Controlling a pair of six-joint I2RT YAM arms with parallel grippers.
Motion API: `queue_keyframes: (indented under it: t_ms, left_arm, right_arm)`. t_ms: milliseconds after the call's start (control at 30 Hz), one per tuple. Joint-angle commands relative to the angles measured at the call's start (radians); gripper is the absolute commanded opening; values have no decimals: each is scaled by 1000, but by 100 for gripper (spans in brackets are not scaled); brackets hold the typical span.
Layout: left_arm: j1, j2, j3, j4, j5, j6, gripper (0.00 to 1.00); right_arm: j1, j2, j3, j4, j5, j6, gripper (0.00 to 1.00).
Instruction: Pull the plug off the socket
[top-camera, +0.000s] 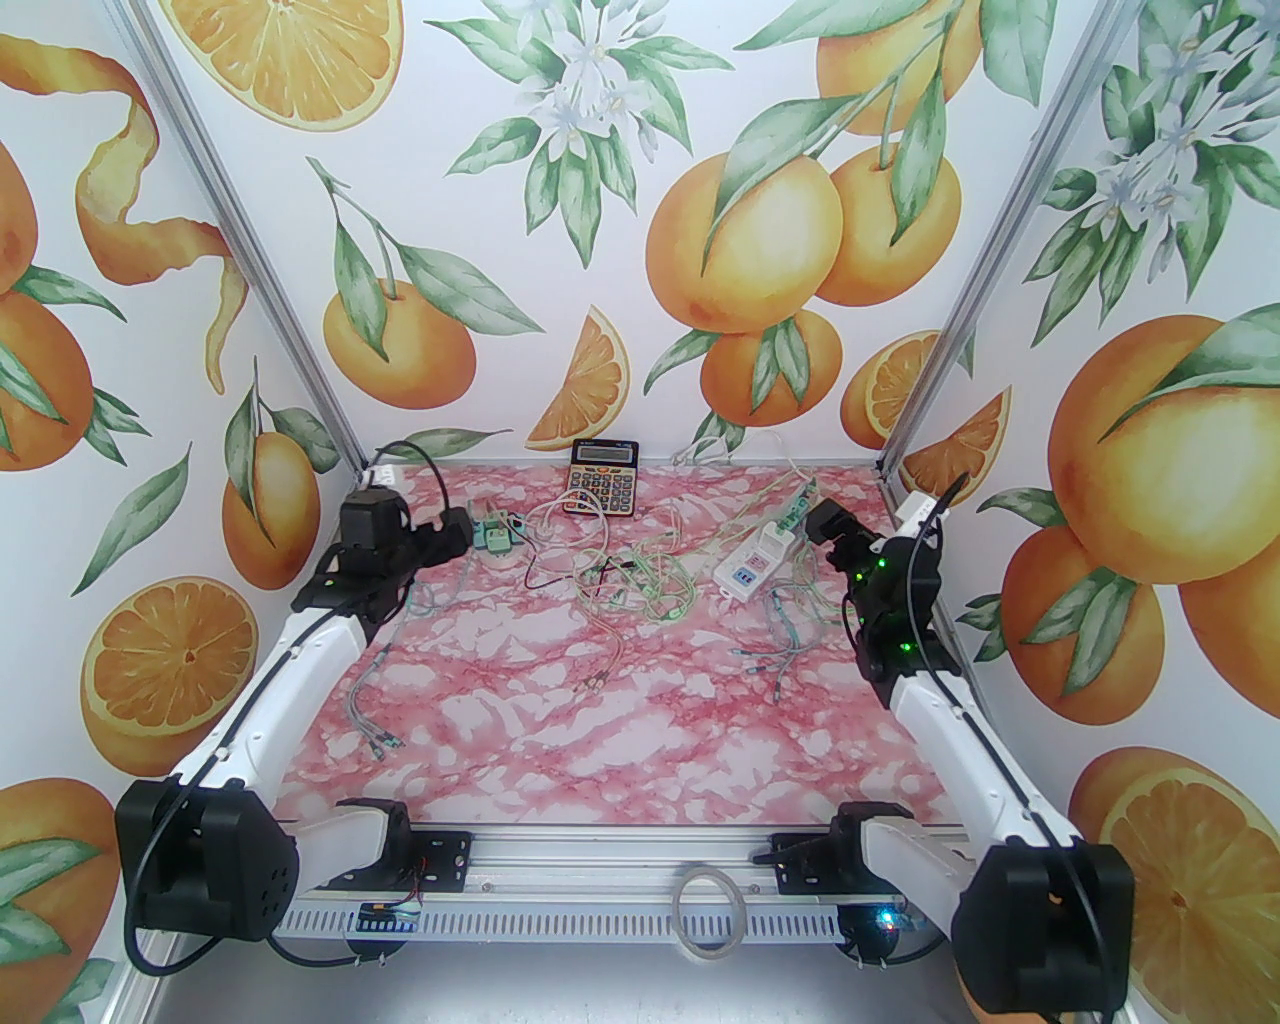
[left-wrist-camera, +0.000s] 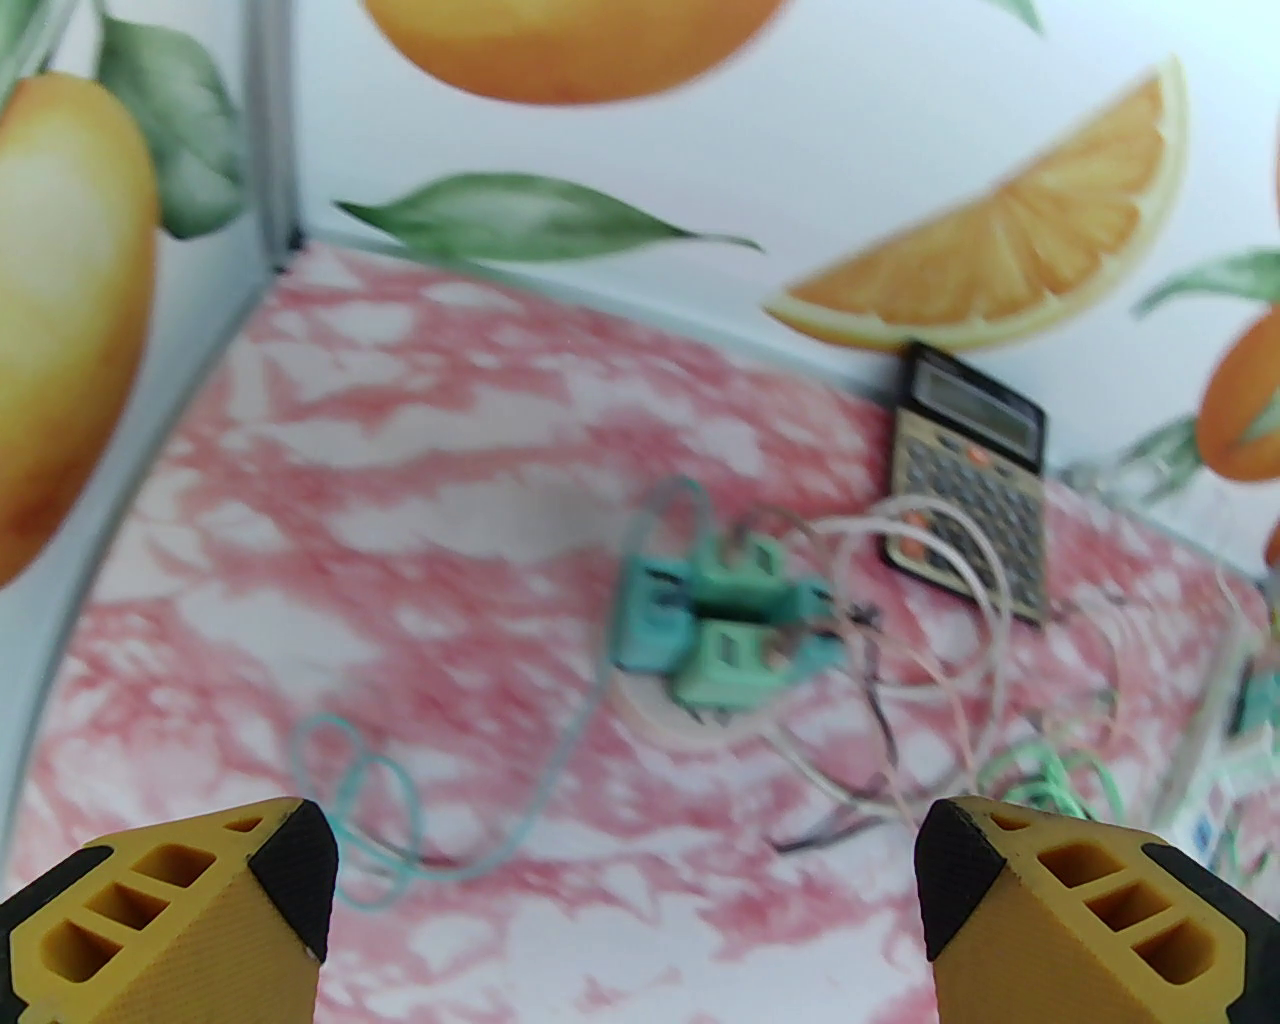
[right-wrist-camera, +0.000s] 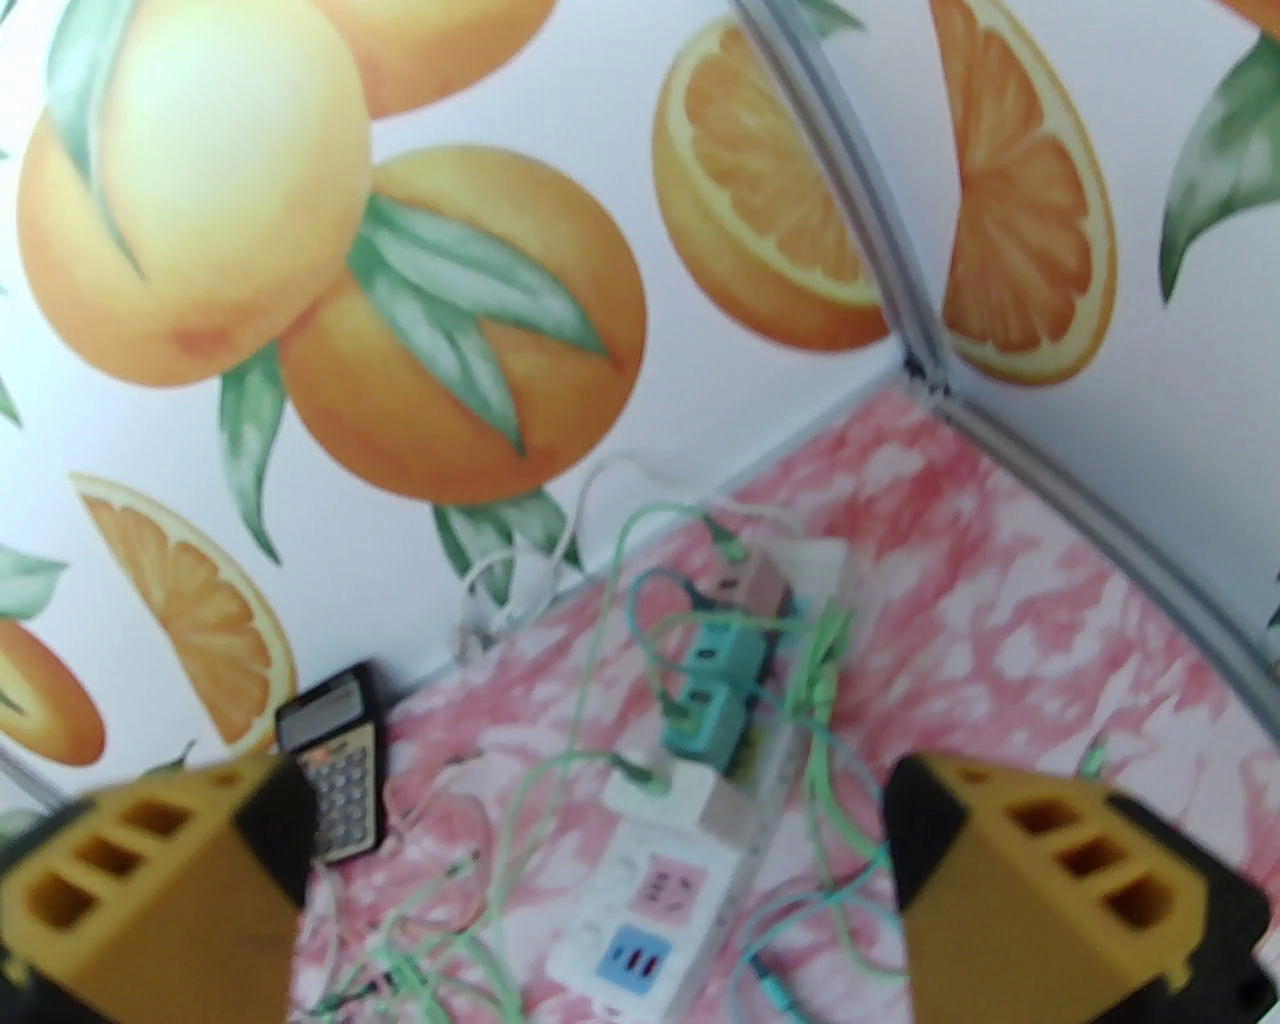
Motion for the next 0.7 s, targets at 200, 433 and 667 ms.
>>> queue_keyframes:
  t_ms: [200,433,667]
  left_arm:
    - [-265,113,101,33,27,-71,100]
    - [-408,215,182,13,-6,-37,100]
    - [-441,243,197,19,-3,-34,100]
  right_arm:
    - [50,159,135,-312,7,-76,100]
    - [84,358,299,-489,83,-77,100]
    - [117,552,476,-607,171,-49,89]
